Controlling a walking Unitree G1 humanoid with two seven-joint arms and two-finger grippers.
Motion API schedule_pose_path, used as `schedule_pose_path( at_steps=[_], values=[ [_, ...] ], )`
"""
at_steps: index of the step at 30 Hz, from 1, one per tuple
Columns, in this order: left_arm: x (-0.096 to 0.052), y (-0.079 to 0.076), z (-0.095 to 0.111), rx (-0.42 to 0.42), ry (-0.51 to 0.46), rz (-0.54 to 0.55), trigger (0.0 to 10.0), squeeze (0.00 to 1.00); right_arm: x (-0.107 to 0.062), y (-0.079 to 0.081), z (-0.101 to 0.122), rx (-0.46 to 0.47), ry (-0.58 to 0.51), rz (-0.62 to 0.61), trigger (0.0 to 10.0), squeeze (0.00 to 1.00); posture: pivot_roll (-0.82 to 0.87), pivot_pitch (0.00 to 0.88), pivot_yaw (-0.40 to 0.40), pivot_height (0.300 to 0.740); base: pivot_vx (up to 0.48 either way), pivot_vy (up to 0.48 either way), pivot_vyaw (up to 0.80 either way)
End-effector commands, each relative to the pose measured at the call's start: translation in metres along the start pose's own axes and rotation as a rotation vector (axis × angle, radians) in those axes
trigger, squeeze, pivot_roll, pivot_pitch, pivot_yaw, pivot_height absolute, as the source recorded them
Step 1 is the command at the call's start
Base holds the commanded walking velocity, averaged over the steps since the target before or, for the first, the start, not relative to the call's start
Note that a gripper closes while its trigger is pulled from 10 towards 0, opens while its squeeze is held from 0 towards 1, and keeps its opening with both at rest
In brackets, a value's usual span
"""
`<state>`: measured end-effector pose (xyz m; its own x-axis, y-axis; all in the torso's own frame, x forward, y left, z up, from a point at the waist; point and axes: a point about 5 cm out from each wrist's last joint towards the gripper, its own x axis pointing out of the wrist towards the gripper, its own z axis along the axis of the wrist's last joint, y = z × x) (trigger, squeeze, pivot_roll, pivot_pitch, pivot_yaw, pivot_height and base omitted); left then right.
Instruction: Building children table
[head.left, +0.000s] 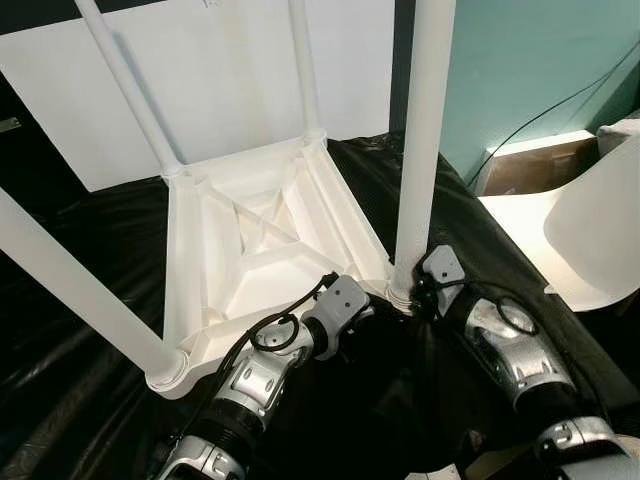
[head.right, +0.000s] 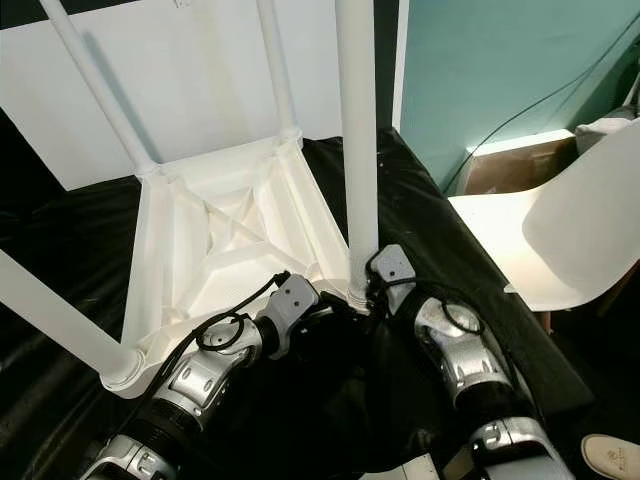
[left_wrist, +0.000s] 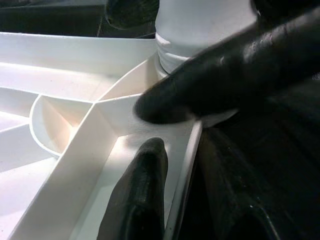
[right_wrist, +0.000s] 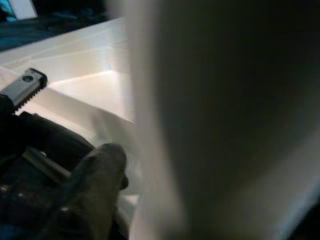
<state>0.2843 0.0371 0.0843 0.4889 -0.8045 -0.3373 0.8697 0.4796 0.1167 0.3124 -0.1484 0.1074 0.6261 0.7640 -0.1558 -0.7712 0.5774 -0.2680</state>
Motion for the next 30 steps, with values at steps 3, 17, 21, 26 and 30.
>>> schedule_pose_path(
  at_steps=[3, 17, 21, 26, 30],
  values=[
    [-0.006, -0.006, -0.035, -0.067, 0.147, 0.008, 10.0, 0.00, 0.000, 0.030, -0.023, 0.080, 0.117, 0.226, 0.0, 0.00, -0.05, 0.000, 0.058, 0.740, 0.000, 0.000, 0.00],
    [-0.006, -0.007, -0.036, -0.063, 0.152, -0.006, 10.0, 0.00, -0.010, 0.030, -0.023, 0.072, -0.049, -0.389, 0.0, 0.00, -0.07, 0.000, 0.078, 0.740, 0.000, 0.000, 0.00],
    [-0.008, -0.007, -0.036, -0.060, 0.156, -0.011, 10.0, 0.00, -0.024, 0.028, -0.029, 0.077, -0.025, -0.574, 0.0, 0.00, -0.07, 0.000, 0.081, 0.740, 0.000, 0.000, 0.00],
    [-0.008, -0.008, -0.037, -0.059, 0.158, -0.015, 10.0, 0.00, -0.021, 0.037, -0.031, 0.118, -0.016, -0.603, 0.0, 0.00, -0.07, 0.000, 0.086, 0.740, 0.000, 0.000, 0.00],
    [-0.007, -0.008, -0.037, -0.061, 0.159, -0.018, 10.0, 0.00, -0.012, 0.045, -0.027, 0.128, -0.039, -0.586, 3.6, 0.00, -0.07, 0.000, 0.088, 0.740, 0.000, 0.000, 0.00]
  ],
)
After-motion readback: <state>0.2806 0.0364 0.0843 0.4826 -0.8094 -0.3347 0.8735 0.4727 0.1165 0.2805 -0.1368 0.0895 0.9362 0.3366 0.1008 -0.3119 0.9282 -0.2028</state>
